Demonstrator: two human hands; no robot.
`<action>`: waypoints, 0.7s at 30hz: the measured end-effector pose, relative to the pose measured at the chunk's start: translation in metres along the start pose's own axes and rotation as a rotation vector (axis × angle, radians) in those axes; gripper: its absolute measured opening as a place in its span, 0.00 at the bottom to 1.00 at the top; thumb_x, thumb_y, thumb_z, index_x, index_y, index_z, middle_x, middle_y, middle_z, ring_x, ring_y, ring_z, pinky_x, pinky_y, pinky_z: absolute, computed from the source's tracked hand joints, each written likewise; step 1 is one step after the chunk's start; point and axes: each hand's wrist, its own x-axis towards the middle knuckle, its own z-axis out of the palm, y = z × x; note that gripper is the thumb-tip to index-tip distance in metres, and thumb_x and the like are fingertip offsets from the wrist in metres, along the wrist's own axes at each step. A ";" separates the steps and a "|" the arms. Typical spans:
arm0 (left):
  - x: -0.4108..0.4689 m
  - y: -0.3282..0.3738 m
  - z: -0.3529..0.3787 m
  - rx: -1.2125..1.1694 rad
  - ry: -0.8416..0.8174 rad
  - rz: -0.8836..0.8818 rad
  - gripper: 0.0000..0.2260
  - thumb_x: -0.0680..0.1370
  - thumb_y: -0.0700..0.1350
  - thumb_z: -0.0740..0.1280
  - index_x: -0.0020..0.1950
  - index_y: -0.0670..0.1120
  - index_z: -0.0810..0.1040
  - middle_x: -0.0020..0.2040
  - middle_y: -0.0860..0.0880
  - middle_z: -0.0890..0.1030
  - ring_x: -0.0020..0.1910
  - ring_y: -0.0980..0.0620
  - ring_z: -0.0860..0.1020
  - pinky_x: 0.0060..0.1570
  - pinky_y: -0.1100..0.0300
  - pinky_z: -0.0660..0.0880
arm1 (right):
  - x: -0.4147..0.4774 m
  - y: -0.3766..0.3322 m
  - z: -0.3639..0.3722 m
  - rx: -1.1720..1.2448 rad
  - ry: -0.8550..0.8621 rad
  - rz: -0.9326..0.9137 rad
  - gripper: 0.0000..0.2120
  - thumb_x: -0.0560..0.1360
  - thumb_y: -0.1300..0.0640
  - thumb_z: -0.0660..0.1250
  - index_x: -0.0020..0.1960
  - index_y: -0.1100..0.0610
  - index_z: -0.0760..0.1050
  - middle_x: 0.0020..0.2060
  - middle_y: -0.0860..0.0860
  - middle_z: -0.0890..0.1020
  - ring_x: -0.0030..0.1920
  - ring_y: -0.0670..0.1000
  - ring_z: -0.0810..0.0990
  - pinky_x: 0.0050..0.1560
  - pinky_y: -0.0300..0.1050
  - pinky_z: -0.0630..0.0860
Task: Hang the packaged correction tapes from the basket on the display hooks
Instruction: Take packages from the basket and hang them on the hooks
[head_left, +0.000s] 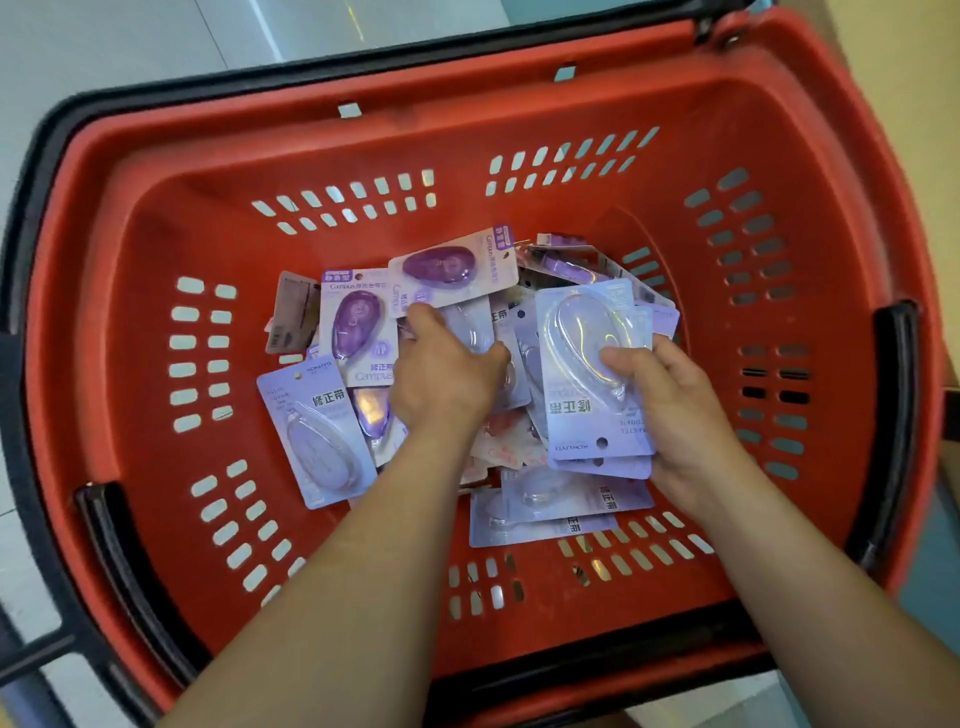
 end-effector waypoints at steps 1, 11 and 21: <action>-0.003 0.000 -0.008 -0.083 -0.029 -0.034 0.32 0.66 0.61 0.73 0.62 0.49 0.63 0.58 0.45 0.79 0.55 0.39 0.79 0.49 0.52 0.74 | 0.000 0.001 -0.001 -0.005 0.005 -0.016 0.04 0.76 0.59 0.69 0.48 0.52 0.80 0.44 0.54 0.85 0.44 0.57 0.84 0.49 0.58 0.80; -0.101 -0.014 -0.086 -0.625 -0.529 0.069 0.22 0.69 0.37 0.78 0.60 0.46 0.76 0.49 0.50 0.86 0.47 0.54 0.84 0.42 0.65 0.78 | -0.036 -0.012 0.013 -0.136 -0.071 -0.157 0.08 0.68 0.56 0.73 0.47 0.51 0.81 0.45 0.52 0.86 0.47 0.57 0.85 0.51 0.59 0.81; -0.161 0.032 -0.132 -0.637 -0.490 0.165 0.26 0.66 0.45 0.79 0.59 0.48 0.74 0.52 0.50 0.85 0.51 0.51 0.84 0.51 0.53 0.81 | -0.106 -0.072 0.021 -0.116 -0.193 -0.294 0.33 0.68 0.49 0.65 0.67 0.23 0.62 0.74 0.38 0.68 0.73 0.46 0.68 0.71 0.57 0.68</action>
